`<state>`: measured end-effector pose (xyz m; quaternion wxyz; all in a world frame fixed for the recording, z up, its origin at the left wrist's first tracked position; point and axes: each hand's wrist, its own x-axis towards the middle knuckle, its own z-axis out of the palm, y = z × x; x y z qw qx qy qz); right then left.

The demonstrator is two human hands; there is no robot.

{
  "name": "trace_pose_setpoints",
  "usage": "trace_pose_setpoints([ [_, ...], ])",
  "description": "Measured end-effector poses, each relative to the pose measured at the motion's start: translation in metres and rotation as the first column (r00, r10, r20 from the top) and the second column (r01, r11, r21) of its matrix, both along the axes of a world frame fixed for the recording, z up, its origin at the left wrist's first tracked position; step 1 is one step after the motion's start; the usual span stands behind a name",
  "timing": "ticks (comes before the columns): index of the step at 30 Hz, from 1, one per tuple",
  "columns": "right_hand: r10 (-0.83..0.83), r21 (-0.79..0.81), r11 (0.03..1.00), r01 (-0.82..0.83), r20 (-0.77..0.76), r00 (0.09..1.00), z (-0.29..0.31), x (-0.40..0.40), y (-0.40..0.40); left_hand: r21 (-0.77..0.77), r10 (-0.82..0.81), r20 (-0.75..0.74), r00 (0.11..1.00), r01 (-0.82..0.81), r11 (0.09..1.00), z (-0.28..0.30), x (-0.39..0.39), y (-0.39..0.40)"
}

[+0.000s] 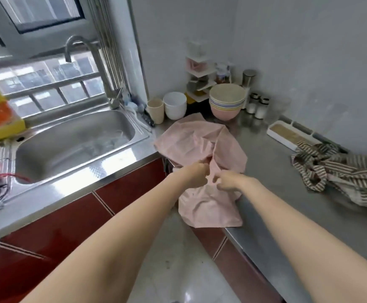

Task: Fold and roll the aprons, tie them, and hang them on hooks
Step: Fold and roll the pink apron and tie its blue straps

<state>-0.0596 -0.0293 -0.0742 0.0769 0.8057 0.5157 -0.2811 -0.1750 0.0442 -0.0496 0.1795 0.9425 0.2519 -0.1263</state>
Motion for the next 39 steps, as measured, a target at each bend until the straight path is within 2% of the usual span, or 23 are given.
trace_pose_setpoints([
  [2,-0.066,-0.105,0.992,0.066,0.003,0.998,-0.031,-0.01,0.01,-0.008,0.014,-0.027,1.0,-0.014,1.0,-0.006,-0.009,0.017],
  [3,-0.138,-0.1,0.986,0.137,-0.004,0.99,-0.039,-0.013,0.016,-0.022,0.018,-0.029,0.999,-0.018,1.0,-0.01,-0.011,0.029],
  [5,-0.337,0.034,0.94,0.34,-0.073,0.939,-0.037,-0.01,0.025,-0.045,-0.01,-0.028,1.0,0.009,0.999,-0.014,-0.011,0.042],
  [7,-0.457,0.218,0.85,0.479,-0.145,0.877,-0.012,0.006,0.032,-0.099,-0.064,-0.031,0.997,0.061,0.993,-0.01,-0.003,0.049],
  [9,-0.426,0.394,0.784,0.48,-0.221,0.877,0.025,0.022,0.043,-0.131,-0.083,0.0,0.997,0.082,0.988,0.0,0.003,0.053],
  [12,-0.33,0.511,0.749,0.422,-0.265,0.906,0.097,0.043,0.051,-0.08,-0.1,0.086,0.991,0.107,0.991,0.031,0.024,0.06],
  [13,-0.333,0.545,0.716,0.437,-0.284,0.899,0.125,0.052,0.048,-0.121,-0.083,0.113,0.99,0.097,0.988,0.054,0.034,0.058],
  [14,-0.329,0.569,0.68,0.463,-0.327,0.886,0.143,0.054,0.049,-0.25,-0.035,0.136,0.99,0.068,0.966,0.067,0.039,0.058],
  [16,-0.415,0.615,0.554,0.561,-0.38,0.827,0.179,0.063,0.045,-0.543,0.023,0.176,0.984,0.078,0.836,0.103,0.047,0.054],
  [17,-0.482,0.634,0.451,0.629,-0.42,0.769,0.193,0.066,0.042,-0.637,0.031,0.187,0.982,0.097,0.765,0.119,0.047,0.052],
  [19,-0.489,0.591,0.162,0.791,-0.648,0.584,0.214,0.079,0.039,-0.675,-0.025,0.182,0.983,0.144,0.724,0.146,0.049,0.053],
  [21,-0.407,0.523,-0.032,0.852,-0.785,0.467,0.241,0.089,0.034,-0.647,-0.072,0.17,0.983,0.166,0.745,0.171,0.047,0.054],
  [23,-0.405,0.533,-0.162,0.831,-0.803,0.436,0.264,0.097,0.033,-0.664,-0.085,0.139,0.987,0.157,0.732,0.189,0.046,0.058],
  [26,-0.445,0.603,-0.296,0.741,-0.773,0.451,0.302,0.088,0.024,-0.725,-0.174,0.142,0.974,0.222,0.652,0.201,0.044,0.061],
  [28,-0.454,0.636,-0.352,0.687,-0.758,0.468,0.319,0.089,0.017,-0.739,-0.182,0.176,0.967,0.252,0.625,0.204,0.048,0.059],
  [29,-0.46,0.656,-0.364,0.662,-0.744,0.484,0.324,0.093,0.013,-0.722,-0.149,0.194,0.97,0.244,0.648,0.204,0.053,0.054],
  [32,-0.475,0.697,-0.402,0.594,-0.713,0.516,0.335,0.101,-0.004,-0.633,-0.051,0.283,0.958,0.227,0.74,0.202,0.073,0.037],
  [34,-0.534,0.747,-0.411,0.522,-0.662,0.527,0.349,0.111,-0.021,-0.464,-0.025,0.353,0.935,0.198,0.864,0.204,0.097,0.025],
  [36,-0.561,0.804,-0.396,0.443,-0.594,0.577,0.363,0.125,-0.036,-0.392,0.075,0.435,0.898,0.114,0.913,0.205,0.115,0.025],
  [37,-0.593,0.849,-0.384,0.362,-0.528,0.609,0.372,0.137,-0.046,-0.428,0.146,0.484,0.863,0.088,0.9,0.211,0.129,0.024],
  [38,-0.639,0.897,-0.336,0.289,-0.442,0.63,0.377,0.144,-0.052,-0.53,0.273,0.516,0.812,0.052,0.846,0.217,0.135,0.029],
  [39,-0.68,0.946,-0.252,0.205,-0.323,0.658,0.382,0.151,-0.06,-0.675,0.432,0.511,0.743,0.036,0.737,0.226,0.142,0.03],
])
